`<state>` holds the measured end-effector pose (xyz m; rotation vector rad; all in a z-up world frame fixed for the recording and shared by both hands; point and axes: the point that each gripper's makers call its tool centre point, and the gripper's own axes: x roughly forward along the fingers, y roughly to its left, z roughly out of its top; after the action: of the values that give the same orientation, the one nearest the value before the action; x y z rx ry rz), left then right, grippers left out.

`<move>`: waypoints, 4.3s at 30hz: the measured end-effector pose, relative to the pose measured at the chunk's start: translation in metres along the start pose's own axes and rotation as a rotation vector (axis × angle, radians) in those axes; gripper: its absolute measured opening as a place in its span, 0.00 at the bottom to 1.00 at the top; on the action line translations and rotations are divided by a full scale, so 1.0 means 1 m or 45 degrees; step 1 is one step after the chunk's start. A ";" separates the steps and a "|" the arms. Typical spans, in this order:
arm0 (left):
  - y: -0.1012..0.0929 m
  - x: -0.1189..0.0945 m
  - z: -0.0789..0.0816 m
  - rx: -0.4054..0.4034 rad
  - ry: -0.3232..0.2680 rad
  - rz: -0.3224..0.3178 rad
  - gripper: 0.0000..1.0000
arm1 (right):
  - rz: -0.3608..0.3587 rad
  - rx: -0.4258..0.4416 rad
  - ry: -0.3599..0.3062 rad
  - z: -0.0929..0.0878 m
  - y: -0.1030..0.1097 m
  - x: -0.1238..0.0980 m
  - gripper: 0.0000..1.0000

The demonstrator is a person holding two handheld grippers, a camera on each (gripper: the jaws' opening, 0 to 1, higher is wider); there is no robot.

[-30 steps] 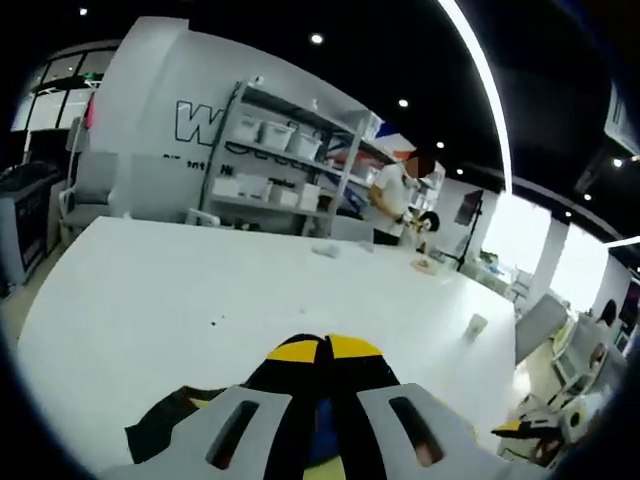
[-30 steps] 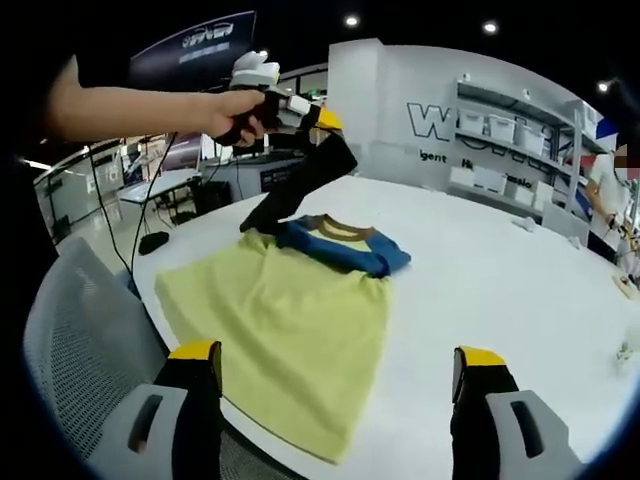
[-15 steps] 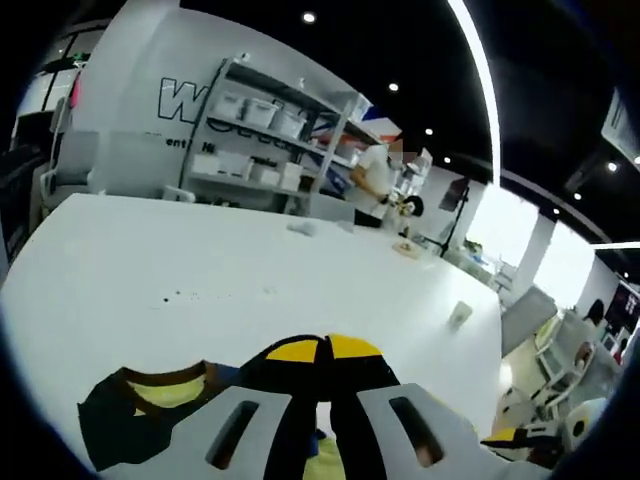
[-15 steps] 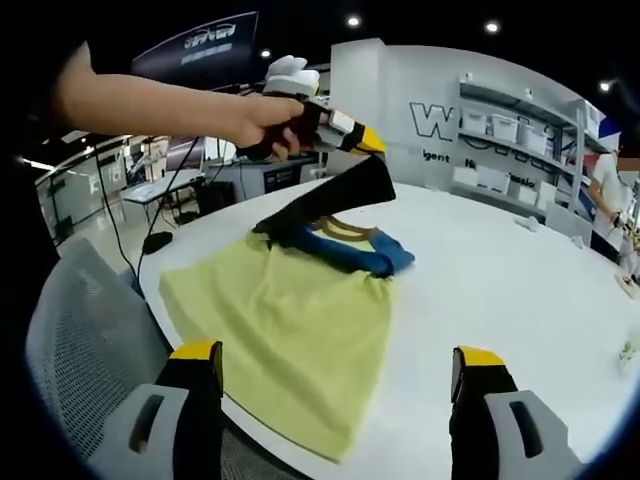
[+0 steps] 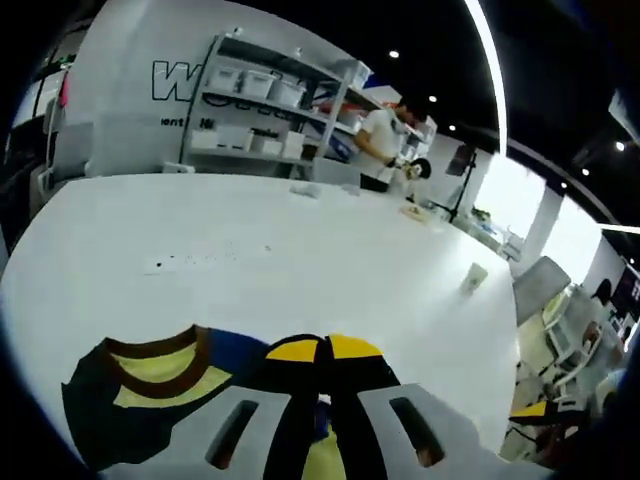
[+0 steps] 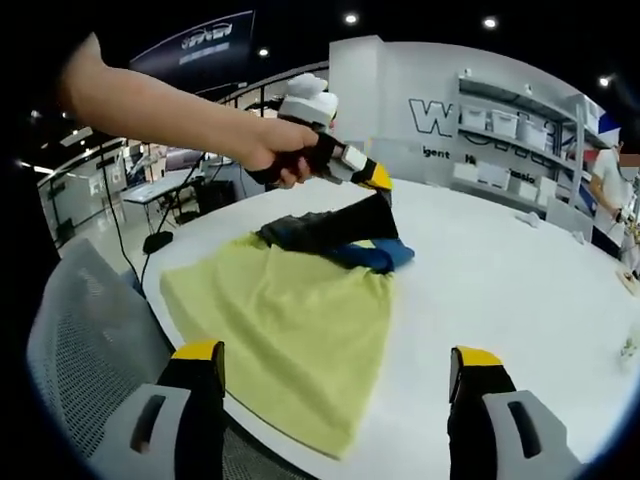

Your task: Fold the garment on the visible template until the final outline fits inside the template.

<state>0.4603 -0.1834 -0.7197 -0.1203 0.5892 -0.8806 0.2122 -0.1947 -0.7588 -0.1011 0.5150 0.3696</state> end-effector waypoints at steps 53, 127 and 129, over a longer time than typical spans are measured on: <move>0.179 -0.114 -0.015 0.033 0.017 0.301 0.32 | 0.023 -0.020 0.057 -0.008 0.003 0.000 0.91; 0.261 -0.119 -0.044 -0.026 0.160 0.517 0.13 | 0.015 0.000 0.120 -0.017 0.000 0.001 0.86; 0.258 -0.123 -0.041 -0.010 0.151 0.508 0.16 | 0.017 0.007 0.115 -0.017 0.000 0.001 0.87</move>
<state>0.5567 0.0808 -0.7866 0.0433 0.6980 -0.5002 0.2050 -0.1978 -0.7736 -0.1092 0.6060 0.3776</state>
